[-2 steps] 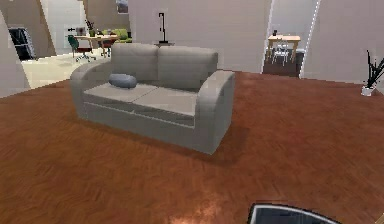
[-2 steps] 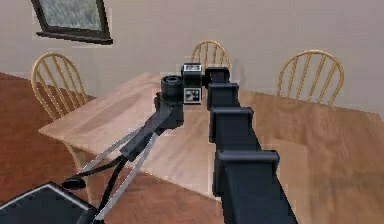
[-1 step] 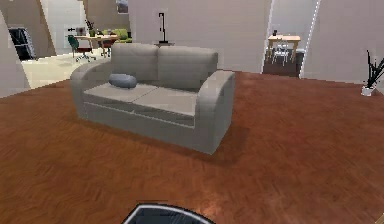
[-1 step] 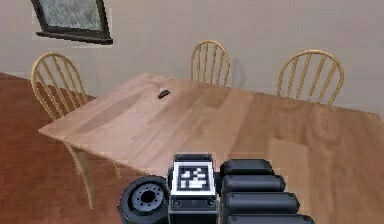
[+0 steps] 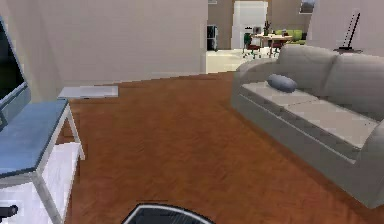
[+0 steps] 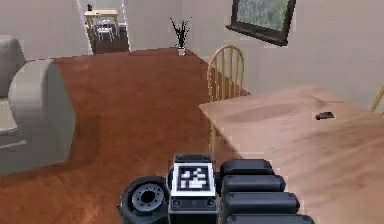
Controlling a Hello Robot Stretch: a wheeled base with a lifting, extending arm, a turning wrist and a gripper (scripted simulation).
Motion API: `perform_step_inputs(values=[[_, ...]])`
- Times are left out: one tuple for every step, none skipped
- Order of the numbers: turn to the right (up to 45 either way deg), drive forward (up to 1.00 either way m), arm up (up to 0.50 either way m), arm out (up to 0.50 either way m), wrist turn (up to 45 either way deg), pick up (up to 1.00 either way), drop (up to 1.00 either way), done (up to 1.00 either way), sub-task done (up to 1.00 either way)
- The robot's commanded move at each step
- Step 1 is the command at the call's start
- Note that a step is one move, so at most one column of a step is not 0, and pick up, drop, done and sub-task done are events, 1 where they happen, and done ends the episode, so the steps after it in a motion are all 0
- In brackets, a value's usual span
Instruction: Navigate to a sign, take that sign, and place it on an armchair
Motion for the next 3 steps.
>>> perform_step_inputs(values=[[0.0, 1.0, 0.0, 0.0, 0.0, 0.0, 0.0, 0.0, 0.0], [0.0, 1.0, 0.0, 0.0, 0.0, 0.0, 0.0, 0.0, 0.0], [0.0, 1.0, 0.0, 0.0, 0.0, 0.0, 0.0, 0.0, 0.0]])
